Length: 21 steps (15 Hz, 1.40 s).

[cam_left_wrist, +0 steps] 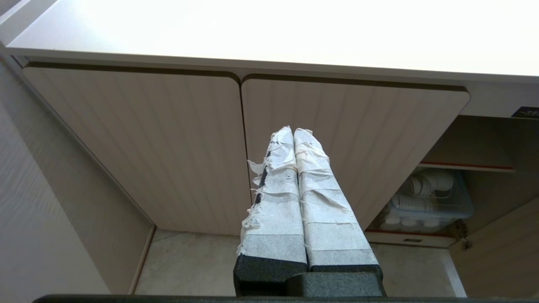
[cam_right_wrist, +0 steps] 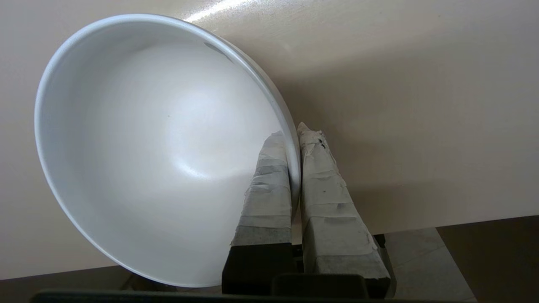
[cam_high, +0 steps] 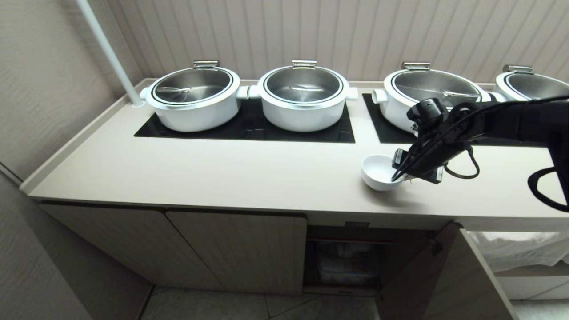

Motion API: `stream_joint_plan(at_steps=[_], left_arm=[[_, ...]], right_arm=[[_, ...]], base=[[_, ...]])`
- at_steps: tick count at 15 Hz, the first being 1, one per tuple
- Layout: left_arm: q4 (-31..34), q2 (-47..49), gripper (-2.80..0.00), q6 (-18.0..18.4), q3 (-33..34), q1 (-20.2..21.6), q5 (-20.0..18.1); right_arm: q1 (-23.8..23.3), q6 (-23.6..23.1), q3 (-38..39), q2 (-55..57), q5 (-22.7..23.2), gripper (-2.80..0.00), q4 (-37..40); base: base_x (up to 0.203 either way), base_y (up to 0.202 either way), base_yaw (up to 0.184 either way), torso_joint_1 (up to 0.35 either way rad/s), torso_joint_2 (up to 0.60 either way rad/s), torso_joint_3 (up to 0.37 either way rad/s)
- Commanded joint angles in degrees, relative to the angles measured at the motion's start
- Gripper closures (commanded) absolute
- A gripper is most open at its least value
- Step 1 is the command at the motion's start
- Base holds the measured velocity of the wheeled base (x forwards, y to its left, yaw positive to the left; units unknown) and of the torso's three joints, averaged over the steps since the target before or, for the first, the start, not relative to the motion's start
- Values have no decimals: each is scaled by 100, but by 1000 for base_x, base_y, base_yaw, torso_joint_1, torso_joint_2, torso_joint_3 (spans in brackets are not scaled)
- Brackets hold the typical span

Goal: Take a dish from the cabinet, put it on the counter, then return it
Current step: Place it on the table

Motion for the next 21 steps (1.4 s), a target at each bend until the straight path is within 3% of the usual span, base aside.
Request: stream_joint_plan(at_steps=[1, 4, 5, 15, 21], left_arm=[[-2, -2, 0, -3, 5, 1, 2], [-2, -2, 0, -3, -4, 1, 2], [-2, -2, 0, -3, 5, 1, 2], [-2, -2, 0, -3, 1, 1, 11], [-2, -2, 0, -3, -4, 1, 8]], right_arm=[[18, 15, 0, 4, 1, 0, 23], [45, 15, 0, 31, 1, 0, 23], [54, 15, 0, 39, 1, -280, 23], [62, 27, 9, 4, -84, -280, 32], [81, -312, 44, -331, -502, -280, 22]], base=[[0, 0, 0, 0, 0, 0], [0, 0, 0, 0, 0, 0], [0, 0, 0, 0, 0, 0], [0, 0, 0, 0, 0, 0], [0, 0, 0, 0, 0, 0]])
